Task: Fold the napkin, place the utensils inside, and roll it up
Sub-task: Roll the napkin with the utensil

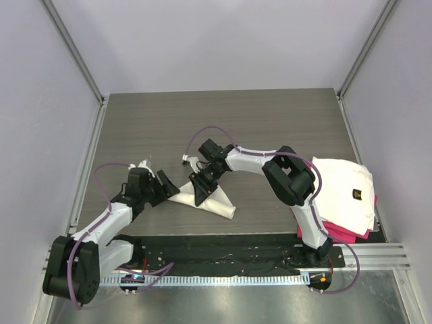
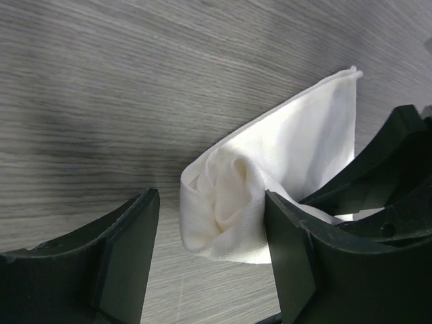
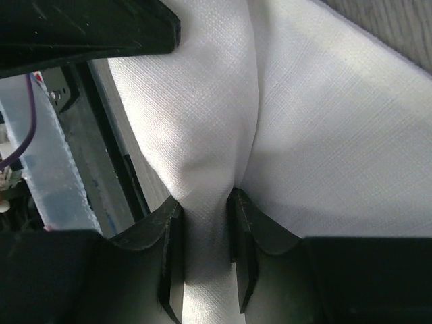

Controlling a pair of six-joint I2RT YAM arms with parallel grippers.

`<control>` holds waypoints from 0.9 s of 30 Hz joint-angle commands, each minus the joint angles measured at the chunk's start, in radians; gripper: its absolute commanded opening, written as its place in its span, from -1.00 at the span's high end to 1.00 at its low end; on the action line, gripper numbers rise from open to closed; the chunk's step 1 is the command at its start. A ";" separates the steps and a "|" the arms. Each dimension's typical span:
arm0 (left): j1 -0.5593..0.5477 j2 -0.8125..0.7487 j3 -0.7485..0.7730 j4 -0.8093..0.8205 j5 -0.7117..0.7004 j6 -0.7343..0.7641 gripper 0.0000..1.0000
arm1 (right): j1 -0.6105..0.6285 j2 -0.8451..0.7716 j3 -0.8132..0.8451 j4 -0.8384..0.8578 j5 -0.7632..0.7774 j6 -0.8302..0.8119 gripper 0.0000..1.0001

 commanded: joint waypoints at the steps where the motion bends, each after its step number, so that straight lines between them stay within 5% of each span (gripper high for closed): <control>1: 0.000 0.032 -0.021 0.100 0.041 -0.028 -0.25 | 0.000 0.080 0.015 -0.100 0.004 0.020 0.57; 8: 0.000 0.078 -0.035 0.169 0.075 -0.059 0.27 | -0.015 0.100 0.049 -0.099 0.025 0.028 0.53; 15: 0.000 0.097 -0.002 0.126 0.083 -0.048 0.97 | -0.012 -0.068 0.038 -0.085 0.129 0.028 0.11; 22: 0.000 0.167 0.069 0.027 0.110 -0.005 1.00 | 0.071 -0.350 -0.081 0.073 0.404 -0.029 -0.37; 27: 0.000 0.228 0.112 -0.038 0.124 0.013 1.00 | 0.210 -0.490 -0.297 0.300 0.755 -0.126 -0.52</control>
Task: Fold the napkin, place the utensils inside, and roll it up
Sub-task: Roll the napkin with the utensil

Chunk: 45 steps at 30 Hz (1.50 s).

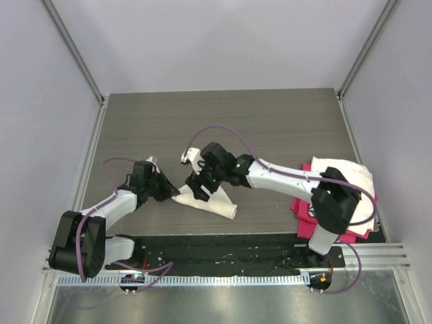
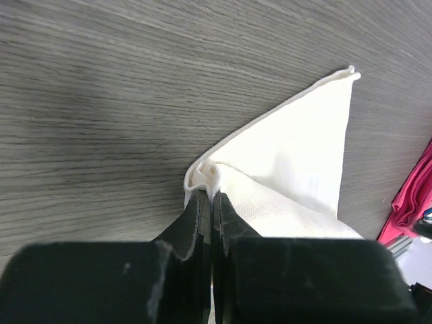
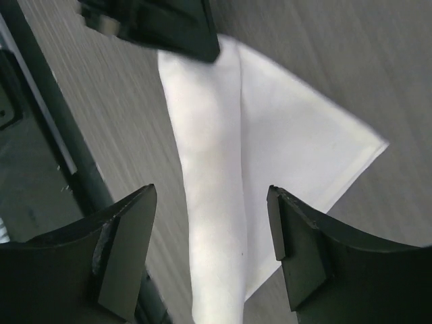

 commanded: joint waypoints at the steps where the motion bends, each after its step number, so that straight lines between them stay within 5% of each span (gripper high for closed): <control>1: 0.001 0.044 0.052 -0.098 0.022 0.035 1.00 | 0.136 -0.126 -0.164 0.302 0.391 -0.142 -0.55; 13: -0.001 0.075 0.095 -0.139 0.020 0.052 1.00 | 0.362 -0.030 -0.275 0.543 0.755 -0.281 -0.58; 32: -0.001 0.101 0.132 -0.170 0.023 0.074 1.00 | 0.394 0.105 -0.310 0.559 0.860 -0.321 -0.40; 40: -0.001 0.098 0.136 -0.159 0.039 0.078 0.99 | 0.387 0.151 -0.307 0.537 0.805 -0.282 0.23; 45: -0.001 0.061 0.144 -0.153 0.010 0.077 0.53 | 0.350 0.127 -0.282 0.442 0.607 -0.220 0.49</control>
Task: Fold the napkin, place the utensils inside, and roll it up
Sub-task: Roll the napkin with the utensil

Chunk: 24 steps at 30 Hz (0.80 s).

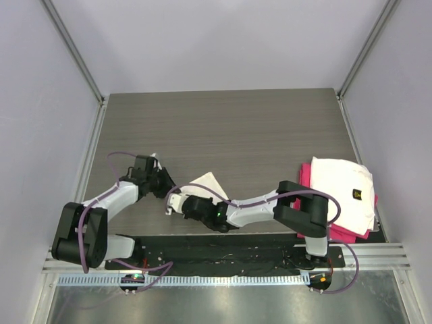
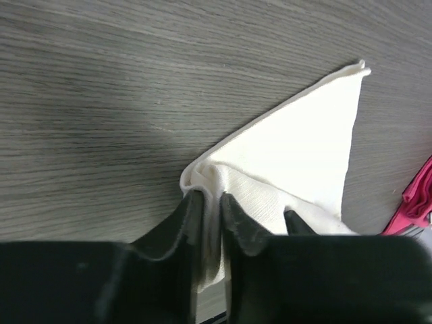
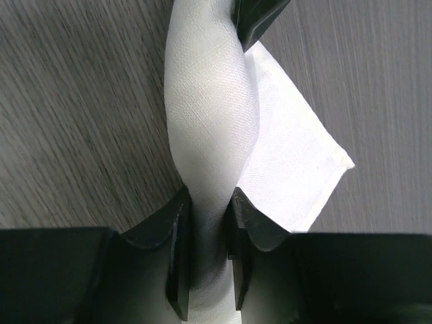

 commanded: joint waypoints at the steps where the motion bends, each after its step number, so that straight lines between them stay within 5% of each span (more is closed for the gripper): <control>1: -0.001 -0.037 0.028 -0.025 -0.027 0.019 0.34 | -0.043 -0.004 0.020 -0.139 -0.243 0.104 0.51; 10: 0.001 -0.175 -0.011 -0.043 -0.203 0.003 -0.37 | -0.175 0.004 0.121 -0.320 -0.627 0.198 0.63; 19: 0.002 -0.423 -0.100 -0.065 -0.395 -0.035 -0.68 | -0.282 0.053 0.213 -0.410 -0.869 0.272 0.67; 24: 0.004 -0.560 -0.191 0.024 -0.343 -0.026 -0.67 | -0.334 0.096 0.250 -0.439 -0.972 0.308 0.69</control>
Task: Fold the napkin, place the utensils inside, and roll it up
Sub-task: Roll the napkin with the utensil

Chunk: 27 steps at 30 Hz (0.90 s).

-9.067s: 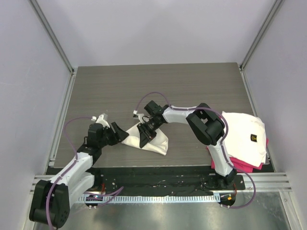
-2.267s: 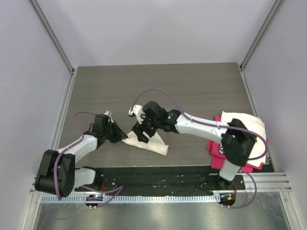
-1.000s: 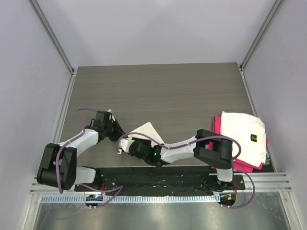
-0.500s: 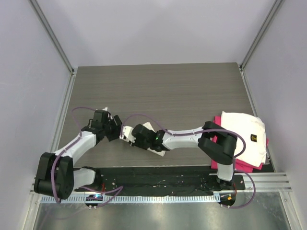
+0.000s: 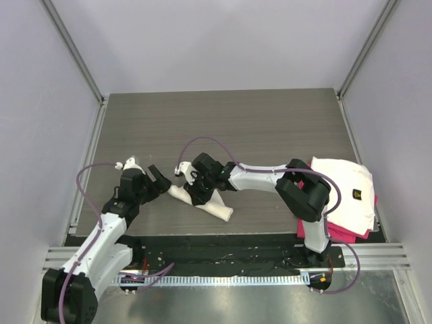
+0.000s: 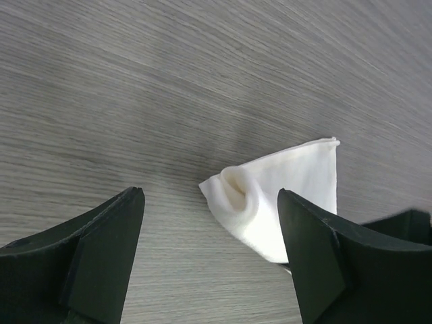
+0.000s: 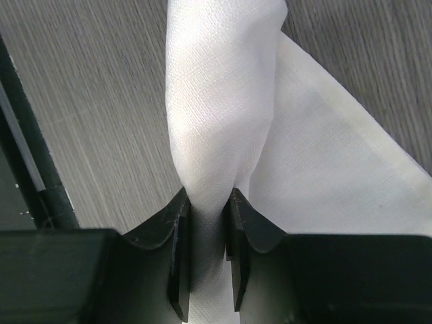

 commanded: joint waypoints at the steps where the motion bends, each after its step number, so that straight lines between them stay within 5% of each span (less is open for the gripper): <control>1: 0.002 -0.105 -0.067 0.098 -0.002 0.004 -0.64 | -0.033 0.075 0.032 -0.123 -0.178 0.073 0.69; 9: 0.004 -0.092 -0.133 0.296 0.189 0.028 -0.46 | -0.102 0.166 0.118 -0.198 -0.333 0.113 0.71; 27: 0.004 0.083 -0.149 0.452 0.170 0.059 -0.12 | -0.173 0.279 0.163 -0.225 -0.489 0.132 0.74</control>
